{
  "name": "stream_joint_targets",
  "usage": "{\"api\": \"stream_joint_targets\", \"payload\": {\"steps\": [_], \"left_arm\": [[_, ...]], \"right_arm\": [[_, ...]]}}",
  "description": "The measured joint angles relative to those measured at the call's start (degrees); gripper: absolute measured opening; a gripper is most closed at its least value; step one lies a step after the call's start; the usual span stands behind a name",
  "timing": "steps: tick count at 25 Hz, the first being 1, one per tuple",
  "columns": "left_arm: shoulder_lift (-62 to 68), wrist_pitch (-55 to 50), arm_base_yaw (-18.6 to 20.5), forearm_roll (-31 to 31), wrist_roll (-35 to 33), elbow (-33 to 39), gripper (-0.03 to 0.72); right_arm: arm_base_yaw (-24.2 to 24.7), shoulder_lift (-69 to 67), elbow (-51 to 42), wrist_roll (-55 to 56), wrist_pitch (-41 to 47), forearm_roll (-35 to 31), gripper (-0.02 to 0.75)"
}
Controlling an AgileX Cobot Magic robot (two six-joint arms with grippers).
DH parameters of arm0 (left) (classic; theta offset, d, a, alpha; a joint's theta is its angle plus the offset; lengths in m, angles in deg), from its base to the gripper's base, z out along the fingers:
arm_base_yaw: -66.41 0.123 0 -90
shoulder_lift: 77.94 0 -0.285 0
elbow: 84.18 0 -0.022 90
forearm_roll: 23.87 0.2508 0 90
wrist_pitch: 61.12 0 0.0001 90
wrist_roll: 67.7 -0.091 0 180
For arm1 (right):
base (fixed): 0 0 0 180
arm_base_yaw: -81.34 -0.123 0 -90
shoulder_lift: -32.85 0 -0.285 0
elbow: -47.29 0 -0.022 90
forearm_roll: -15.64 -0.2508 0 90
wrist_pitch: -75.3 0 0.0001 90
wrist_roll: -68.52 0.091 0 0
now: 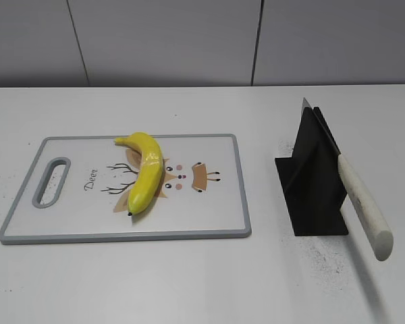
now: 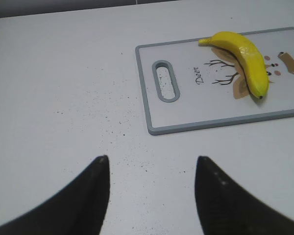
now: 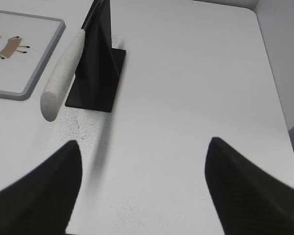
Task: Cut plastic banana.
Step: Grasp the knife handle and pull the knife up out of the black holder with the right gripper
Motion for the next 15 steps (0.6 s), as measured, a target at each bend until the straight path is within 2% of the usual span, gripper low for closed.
{"api": "stream_joint_targets", "payload": {"steps": [15], "left_arm": [[0.0,0.0,0.0,0.0,0.0,0.0,0.534]], "right_arm": [[0.0,0.0,0.0,0.0,0.0,0.0,0.592]]}}
